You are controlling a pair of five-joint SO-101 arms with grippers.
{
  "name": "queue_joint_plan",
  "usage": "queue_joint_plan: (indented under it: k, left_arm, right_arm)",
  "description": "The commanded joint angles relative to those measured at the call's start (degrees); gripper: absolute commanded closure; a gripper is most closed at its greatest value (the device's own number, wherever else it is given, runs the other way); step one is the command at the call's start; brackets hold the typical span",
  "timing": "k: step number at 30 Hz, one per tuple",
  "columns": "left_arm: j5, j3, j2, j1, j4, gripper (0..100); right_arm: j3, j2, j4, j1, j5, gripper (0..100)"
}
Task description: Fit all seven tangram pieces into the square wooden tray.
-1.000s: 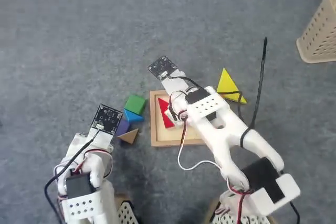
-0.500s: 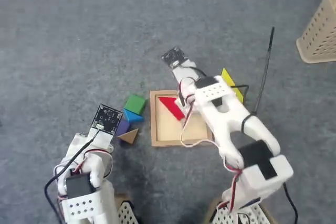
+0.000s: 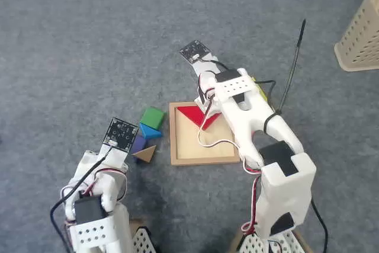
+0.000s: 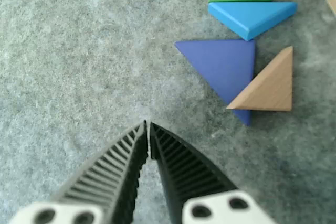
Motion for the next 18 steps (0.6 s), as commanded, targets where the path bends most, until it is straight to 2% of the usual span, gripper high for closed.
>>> queue_joint_plan:
  k: [1, 6, 11, 14, 18]
  left_arm:
    - [-0.53, -0.22, -0.70, -0.26, 0.18, 99]
    - [-0.53, -0.22, -0.70, -0.26, 0.18, 99]
    - [-0.53, -0.22, -0.70, -0.26, 0.18, 99]
    - [-0.53, -0.22, -0.70, -0.26, 0.18, 99]
    - [-0.53, -0.22, -0.70, -0.26, 0.18, 99]
  right_arm:
    - [-1.41, -6.90, 5.93, 1.19, 0.26, 99.2]
    - [-1.41, -17.45, 13.49, 7.25, 0.70, 99.2]
    - [-1.32, -21.49, 14.46, 16.48, 0.79, 99.1]
    - [0.53, -19.65, 14.90, 15.60, 0.79, 99.1]
    - [3.16, -17.45, 12.26, 7.25, 0.70, 99.2]
